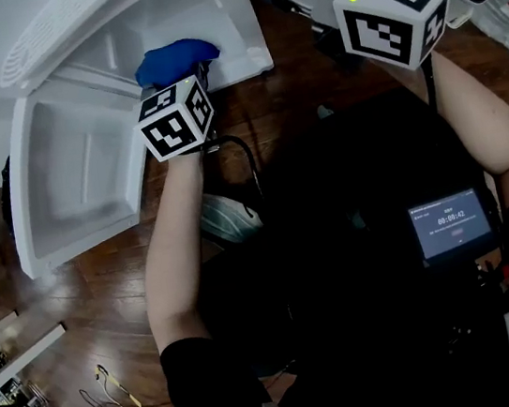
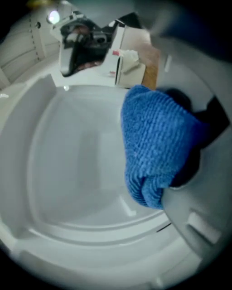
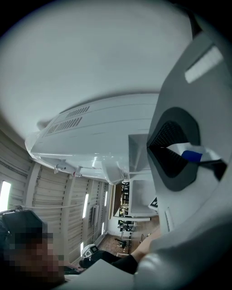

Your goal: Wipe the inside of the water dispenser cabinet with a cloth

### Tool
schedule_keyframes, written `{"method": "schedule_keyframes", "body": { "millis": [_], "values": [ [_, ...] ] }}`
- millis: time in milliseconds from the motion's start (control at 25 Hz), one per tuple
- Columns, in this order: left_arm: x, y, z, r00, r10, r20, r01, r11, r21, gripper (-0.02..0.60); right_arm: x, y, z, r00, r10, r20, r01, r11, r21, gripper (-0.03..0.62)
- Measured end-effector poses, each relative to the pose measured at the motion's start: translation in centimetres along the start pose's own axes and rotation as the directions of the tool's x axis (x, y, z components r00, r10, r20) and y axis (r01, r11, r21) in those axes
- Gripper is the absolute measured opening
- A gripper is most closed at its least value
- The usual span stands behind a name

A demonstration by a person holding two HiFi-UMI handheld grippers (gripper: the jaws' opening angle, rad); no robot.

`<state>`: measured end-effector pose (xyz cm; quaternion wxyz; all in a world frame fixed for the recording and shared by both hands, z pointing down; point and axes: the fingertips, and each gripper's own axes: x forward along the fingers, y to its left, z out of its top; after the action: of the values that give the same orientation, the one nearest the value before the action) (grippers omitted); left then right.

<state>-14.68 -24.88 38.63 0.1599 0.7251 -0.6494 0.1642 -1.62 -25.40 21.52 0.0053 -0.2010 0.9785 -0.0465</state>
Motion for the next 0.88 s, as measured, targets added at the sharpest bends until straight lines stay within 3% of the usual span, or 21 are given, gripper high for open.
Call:
{"method": "schedule_keyframes", "body": {
  "millis": [120, 240, 360, 440, 560, 680, 880],
  "values": [
    [-5.5, -1.2, 3.2, 0.995, -0.018, 0.093, 0.012, 0.998, 0.065, 0.120, 0.6, 1.3, -1.1, 0.998, 0.047, -0.037, -0.047, 0.999, -0.014, 0.005],
    [-12.4, -1.1, 5.9, 0.981, -0.003, 0.196, -0.020, 0.993, 0.115, 0.121, 1.0, 4.0, -1.8, 0.992, 0.100, -0.076, -0.105, 0.993, -0.053, 0.005],
    [-18.2, -2.1, 6.0, 0.963, -0.019, 0.269, -0.025, 0.986, 0.162, 0.123, 1.0, 8.0, -2.7, 0.975, 0.179, -0.135, -0.191, 0.978, -0.081, 0.006],
    [-20.6, -2.6, 4.8, 0.954, -0.037, 0.298, -0.007, 0.989, 0.145, 0.123, 0.8, 11.2, -3.7, 0.954, 0.255, -0.159, -0.270, 0.959, -0.085, 0.006],
    [-21.6, -1.3, 4.2, 0.950, -0.009, 0.313, -0.028, 0.993, 0.112, 0.123, 1.1, 15.4, -5.0, 0.913, 0.380, -0.152, -0.399, 0.907, -0.132, 0.005],
    [-21.3, -0.9, 5.0, 0.943, -0.020, 0.332, -0.029, 0.990, 0.140, 0.123, 1.3, 17.5, -5.7, 0.883, 0.443, -0.154, -0.467, 0.859, -0.211, 0.005],
    [-21.4, -2.8, 5.8, 0.939, -0.068, 0.337, 0.010, 0.985, 0.170, 0.123, 0.9, 17.5, -5.8, 0.876, 0.455, -0.161, -0.481, 0.854, -0.198, 0.005]
  ]
}}
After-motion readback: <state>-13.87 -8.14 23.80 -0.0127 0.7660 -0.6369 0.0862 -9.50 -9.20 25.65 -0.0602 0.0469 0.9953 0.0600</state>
